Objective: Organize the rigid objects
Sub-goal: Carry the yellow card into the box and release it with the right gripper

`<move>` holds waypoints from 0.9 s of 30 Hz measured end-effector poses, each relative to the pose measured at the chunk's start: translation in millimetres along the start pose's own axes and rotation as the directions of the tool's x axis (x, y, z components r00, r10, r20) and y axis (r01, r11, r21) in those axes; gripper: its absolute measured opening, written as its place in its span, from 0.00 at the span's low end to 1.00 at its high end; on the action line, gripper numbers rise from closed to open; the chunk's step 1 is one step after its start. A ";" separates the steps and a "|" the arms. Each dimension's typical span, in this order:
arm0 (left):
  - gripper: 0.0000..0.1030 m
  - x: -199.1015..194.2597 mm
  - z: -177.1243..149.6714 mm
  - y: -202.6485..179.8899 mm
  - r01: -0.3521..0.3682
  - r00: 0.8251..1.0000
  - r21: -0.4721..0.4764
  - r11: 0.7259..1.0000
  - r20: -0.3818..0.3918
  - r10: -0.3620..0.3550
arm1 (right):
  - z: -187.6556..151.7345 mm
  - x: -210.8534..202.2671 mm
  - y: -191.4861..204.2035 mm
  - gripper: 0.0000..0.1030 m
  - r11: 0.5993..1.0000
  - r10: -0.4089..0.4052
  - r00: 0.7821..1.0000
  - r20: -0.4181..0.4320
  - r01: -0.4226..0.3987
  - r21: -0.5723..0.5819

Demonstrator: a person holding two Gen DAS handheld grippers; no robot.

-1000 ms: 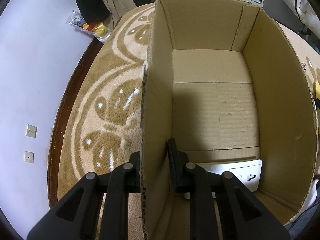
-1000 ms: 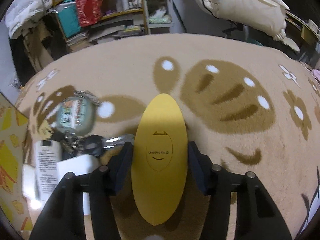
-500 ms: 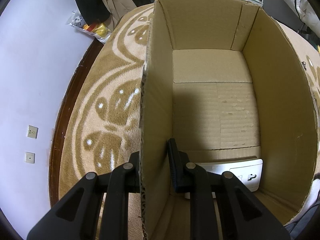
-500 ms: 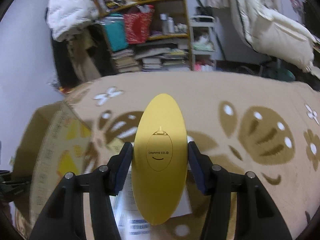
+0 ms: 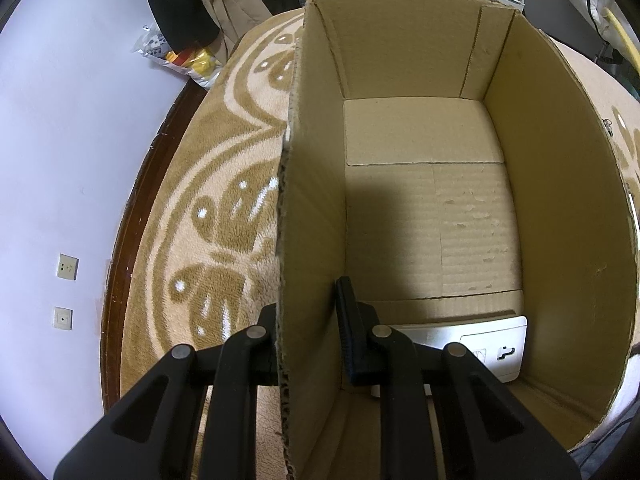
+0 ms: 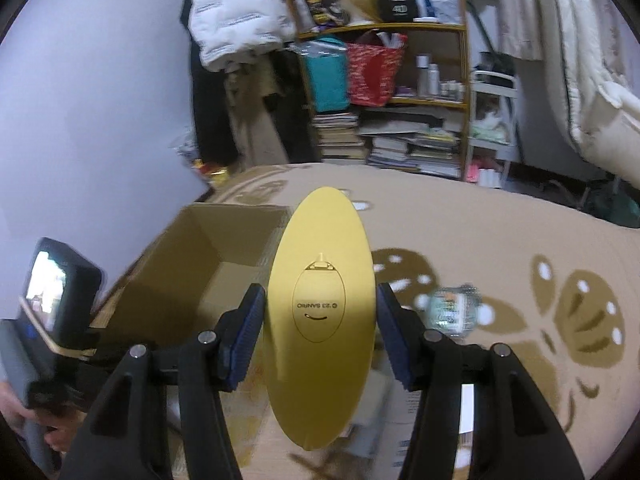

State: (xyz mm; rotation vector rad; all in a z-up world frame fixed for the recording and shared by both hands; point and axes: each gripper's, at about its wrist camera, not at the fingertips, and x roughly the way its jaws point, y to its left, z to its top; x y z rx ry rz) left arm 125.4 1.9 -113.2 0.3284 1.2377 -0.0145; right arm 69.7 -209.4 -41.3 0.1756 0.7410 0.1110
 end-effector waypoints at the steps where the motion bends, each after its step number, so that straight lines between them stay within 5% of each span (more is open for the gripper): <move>1: 0.18 0.1 0.2 0.9 0.004 1.000 -0.005 1.000 -0.002 -0.004 | 0.1 -1.1 5.6 0.57 1.000 0.016 1.000 0.003 -0.016 -0.006; 8: 0.18 1.0 0.0 -0.2 -0.006 1.000 0.004 1.000 0.000 0.006 | -5.6 -2.8 44.0 0.57 0.994 0.095 0.995 -0.002 -0.095 -0.058; 27: 0.18 2.6 -0.5 0.8 0.002 1.000 0.001 1.000 -0.010 -0.002 | -24.2 7.0 71.1 0.57 0.982 0.127 0.990 -0.062 -0.135 -0.133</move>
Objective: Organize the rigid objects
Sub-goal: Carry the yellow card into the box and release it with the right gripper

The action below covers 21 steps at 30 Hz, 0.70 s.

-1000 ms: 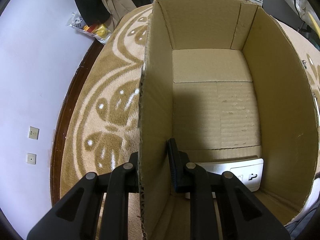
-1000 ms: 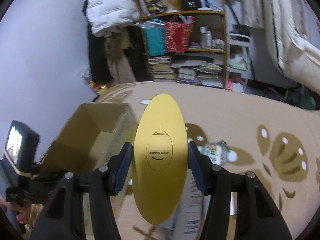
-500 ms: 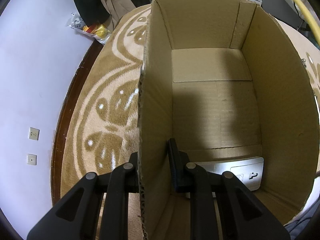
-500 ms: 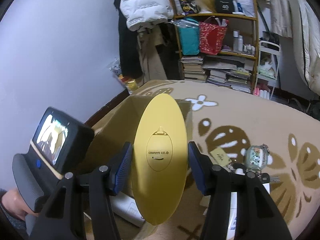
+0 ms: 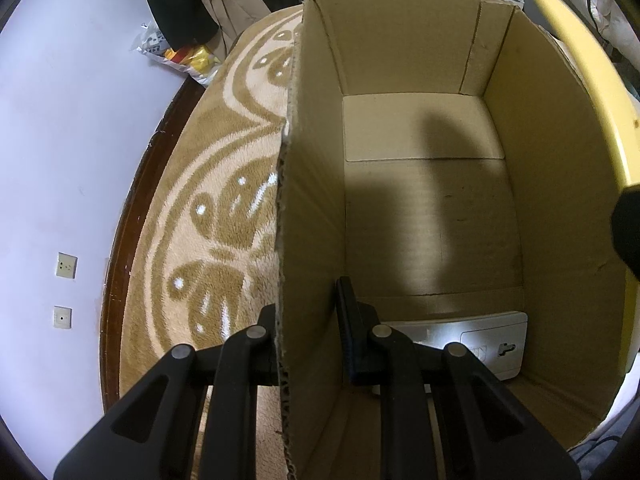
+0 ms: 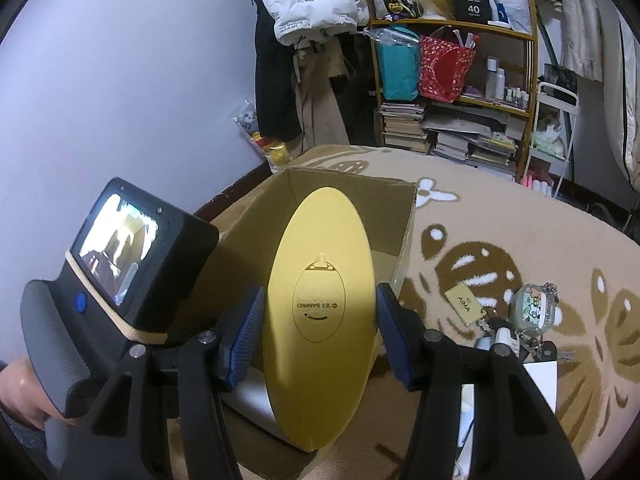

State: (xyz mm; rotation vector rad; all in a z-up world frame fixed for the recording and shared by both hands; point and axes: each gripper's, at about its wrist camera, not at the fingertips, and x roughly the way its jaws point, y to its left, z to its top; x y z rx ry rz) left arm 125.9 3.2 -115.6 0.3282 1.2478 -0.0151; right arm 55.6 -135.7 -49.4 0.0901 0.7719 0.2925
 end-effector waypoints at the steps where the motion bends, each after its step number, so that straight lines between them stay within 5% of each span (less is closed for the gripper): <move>1: 0.18 0.0 0.0 0.0 0.000 1.000 0.000 1.000 0.000 0.000 | -0.6 1.3 -0.1 0.57 1.000 0.001 1.000 -0.004 -0.001 0.000; 14: 0.18 1.8 -0.9 4.8 0.011 1.000 -0.008 1.000 -0.005 -0.011 | 0.0 0.1 1.5 0.59 1.000 -0.012 1.000 -0.005 0.012 -0.017; 21: 0.18 2.7 -0.8 6.4 0.018 1.000 -0.015 1.000 -0.008 -0.018 | 9.0 -16.2 -25.4 0.82 0.995 -0.090 0.994 0.061 0.088 0.035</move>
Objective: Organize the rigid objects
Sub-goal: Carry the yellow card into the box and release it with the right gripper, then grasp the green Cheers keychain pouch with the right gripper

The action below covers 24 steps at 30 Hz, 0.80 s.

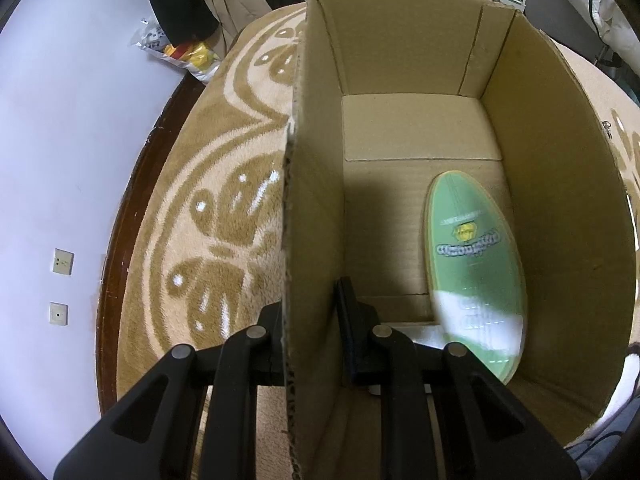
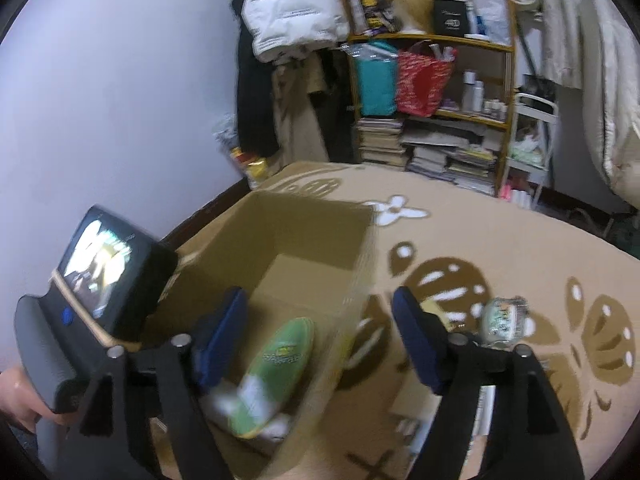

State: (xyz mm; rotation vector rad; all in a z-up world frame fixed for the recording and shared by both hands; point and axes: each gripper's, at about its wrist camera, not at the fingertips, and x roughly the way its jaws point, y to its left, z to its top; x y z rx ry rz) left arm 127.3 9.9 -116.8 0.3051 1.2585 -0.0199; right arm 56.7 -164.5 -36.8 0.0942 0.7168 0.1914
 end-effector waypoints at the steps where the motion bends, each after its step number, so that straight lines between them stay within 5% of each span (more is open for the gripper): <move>1: 0.18 -0.2 -0.2 0.4 0.001 1.000 -0.001 1.000 0.000 -0.001 | 1.0 -0.4 -6.6 0.84 1.000 -0.017 1.000 0.004 0.017 0.012; 15: 0.18 -2.2 -0.7 0.0 -0.004 1.000 0.002 1.000 -0.009 0.004 | 0.7 22.3 -106.8 0.88 0.968 -0.206 0.978 -0.031 0.208 0.140; 24: 0.18 -1.1 0.3 -1.8 -0.012 1.000 0.010 1.000 -0.015 0.012 | -15.9 58.2 -157.7 0.88 0.944 -0.227 0.967 -0.113 0.247 0.220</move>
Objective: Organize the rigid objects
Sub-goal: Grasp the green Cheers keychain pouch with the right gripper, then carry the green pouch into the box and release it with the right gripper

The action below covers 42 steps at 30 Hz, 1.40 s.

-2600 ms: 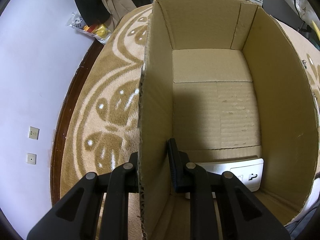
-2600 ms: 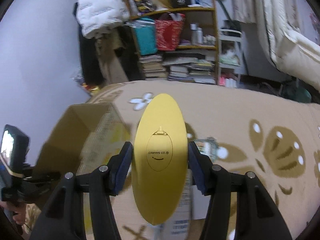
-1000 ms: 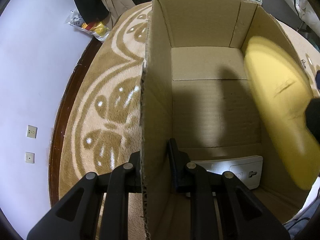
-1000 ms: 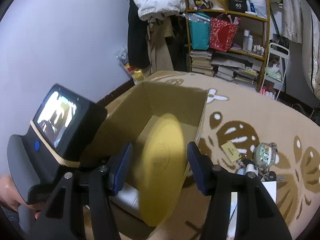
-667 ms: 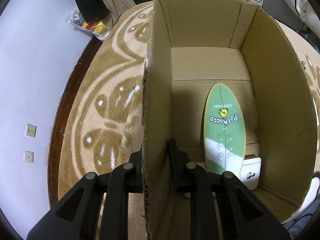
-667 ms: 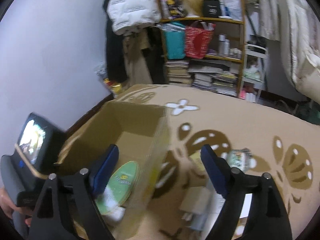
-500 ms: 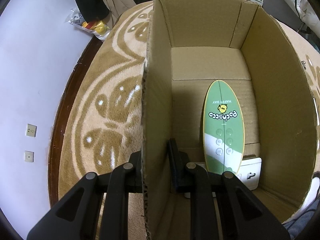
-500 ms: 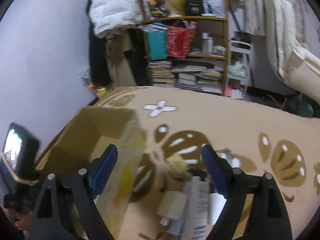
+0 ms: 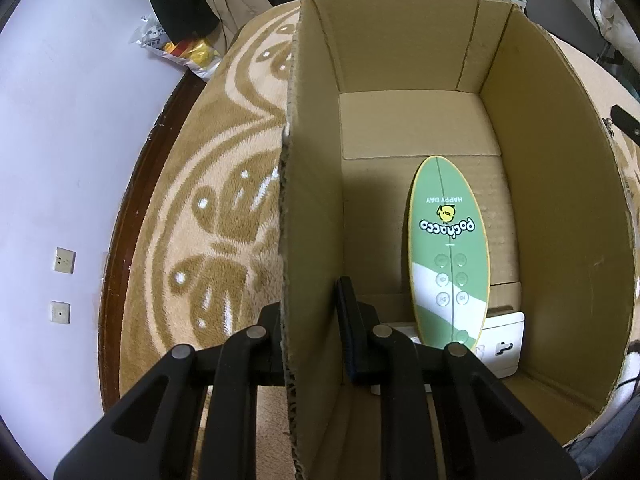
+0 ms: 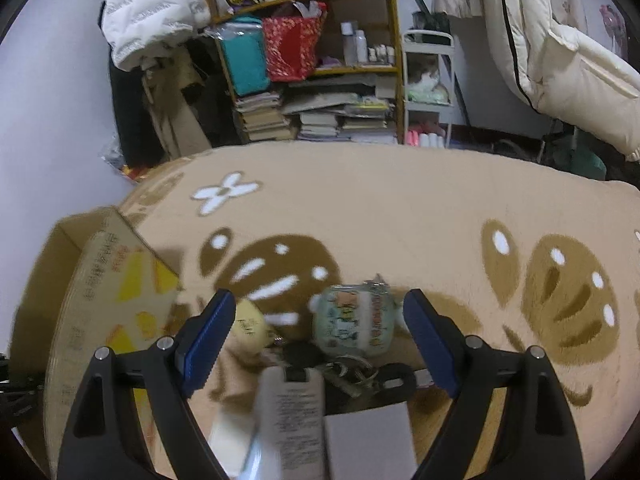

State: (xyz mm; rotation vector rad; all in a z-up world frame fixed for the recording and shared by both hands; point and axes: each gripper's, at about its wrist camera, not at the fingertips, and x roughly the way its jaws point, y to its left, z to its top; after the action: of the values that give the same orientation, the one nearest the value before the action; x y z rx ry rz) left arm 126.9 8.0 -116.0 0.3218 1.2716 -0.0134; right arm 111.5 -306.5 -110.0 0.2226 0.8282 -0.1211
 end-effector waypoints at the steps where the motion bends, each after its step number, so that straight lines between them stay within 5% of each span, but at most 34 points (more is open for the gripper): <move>1: 0.18 0.2 0.0 -0.7 -0.002 1.000 0.002 1.000 0.000 0.002 | -0.5 4.2 -2.2 0.88 1.000 -0.007 1.000 -0.006 0.007 0.003; 6: 0.18 0.1 0.3 -0.5 0.000 1.000 -0.009 1.000 0.001 0.000 | -5.6 24.9 -12.8 0.85 0.999 -0.017 0.998 -0.054 0.018 0.030; 18: 0.18 -0.2 -0.1 -4.7 -0.017 1.000 0.008 1.000 0.004 0.017 | -16.6 53.1 -25.4 0.59 0.998 -0.017 0.992 -0.122 0.024 0.052; 25: 0.18 -0.3 -0.1 -7.8 -0.025 1.000 0.016 1.000 0.005 0.024 | -14.8 28.3 -14.8 0.58 0.998 -0.062 0.996 -0.064 0.063 0.001; 42: 0.17 0.9 -0.3 -12.0 -0.034 0.999 0.030 0.999 0.008 0.034 | 3.4 -78.1 75.8 0.58 0.989 0.120 0.986 0.117 -0.108 -0.105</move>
State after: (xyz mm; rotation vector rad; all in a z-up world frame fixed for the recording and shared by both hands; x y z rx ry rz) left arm 124.7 -3.2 -119.7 0.3690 1.2588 -0.0049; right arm 76.2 -232.2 -38.7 0.1678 0.6948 0.0138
